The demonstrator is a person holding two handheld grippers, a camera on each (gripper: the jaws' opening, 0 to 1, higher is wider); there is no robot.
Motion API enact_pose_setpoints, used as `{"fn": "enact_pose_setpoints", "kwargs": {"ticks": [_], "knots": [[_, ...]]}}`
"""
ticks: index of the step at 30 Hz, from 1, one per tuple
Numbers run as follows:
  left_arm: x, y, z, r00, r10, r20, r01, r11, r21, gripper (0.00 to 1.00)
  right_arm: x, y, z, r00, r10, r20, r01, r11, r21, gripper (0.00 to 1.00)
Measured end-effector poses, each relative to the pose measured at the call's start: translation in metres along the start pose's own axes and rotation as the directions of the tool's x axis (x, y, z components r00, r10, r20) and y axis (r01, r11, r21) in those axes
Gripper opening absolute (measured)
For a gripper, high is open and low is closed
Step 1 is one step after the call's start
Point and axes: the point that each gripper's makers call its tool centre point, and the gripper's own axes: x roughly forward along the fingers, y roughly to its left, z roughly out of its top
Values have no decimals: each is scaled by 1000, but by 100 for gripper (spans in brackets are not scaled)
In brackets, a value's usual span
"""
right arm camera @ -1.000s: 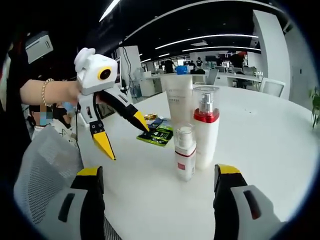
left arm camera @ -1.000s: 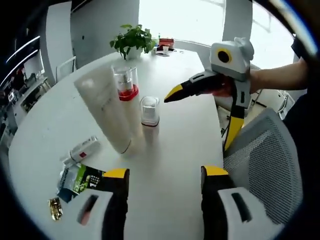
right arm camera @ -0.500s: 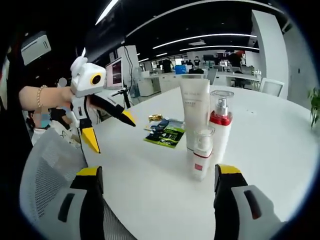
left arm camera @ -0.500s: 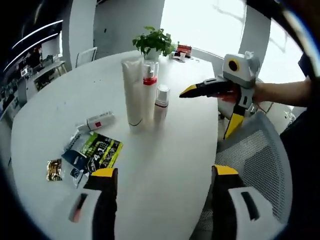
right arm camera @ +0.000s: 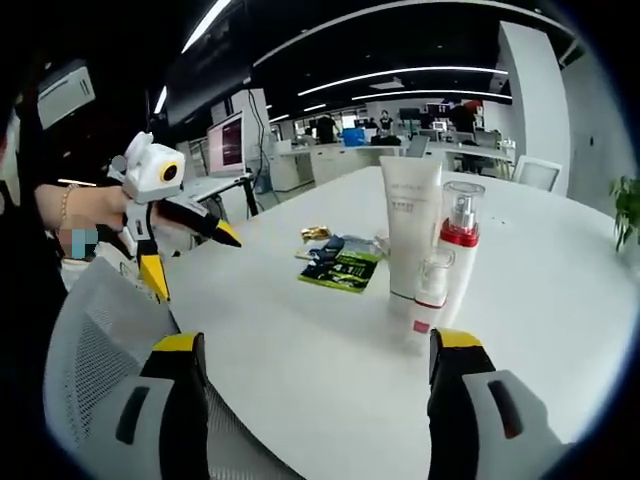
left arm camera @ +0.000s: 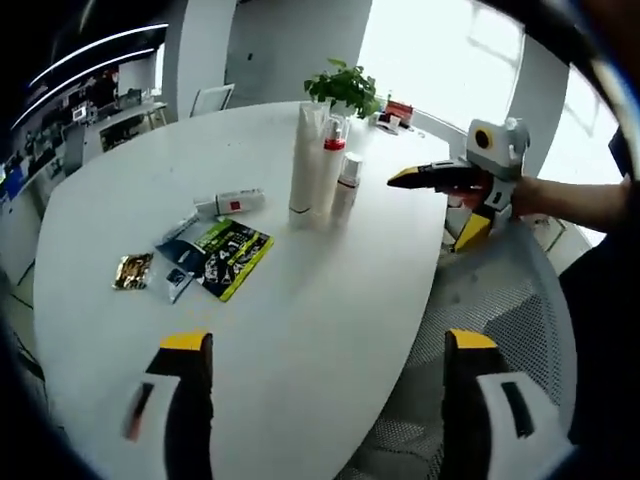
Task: Arrange the skincare products in the storage area until every visible bottle or jar stands upright without overlapping.
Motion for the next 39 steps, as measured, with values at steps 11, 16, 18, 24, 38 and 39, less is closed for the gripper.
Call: {"fn": "enact_pose_setpoints", "kwargs": {"ticks": [11,16,18,24,38,39], "knots": [[-21,1,-22,999,32,37,-29,996,-89,99,-3,-2,8,999,-51,9,51,999,-8,92],[-25,4,-26,998,46,46,-41,994,-105,99,-3,-2,9,999,-52,5,52,999,-15,92],[-26,9,-26,998,48,49,-42,993,-113,99,-4,-2,11,999,-50,7,50,999,-17,92],[-24,7,-22,997,58,53,-51,992,-115,99,-4,1,19,999,-31,11,31,999,-33,92],[-22,-7,-13,992,93,85,-79,984,-159,99,-10,-24,101,1000,-2,24,7,981,-191,89],[-21,-7,-12,991,96,93,-80,983,-168,99,-10,-25,107,1000,2,29,4,981,-194,89]]}}
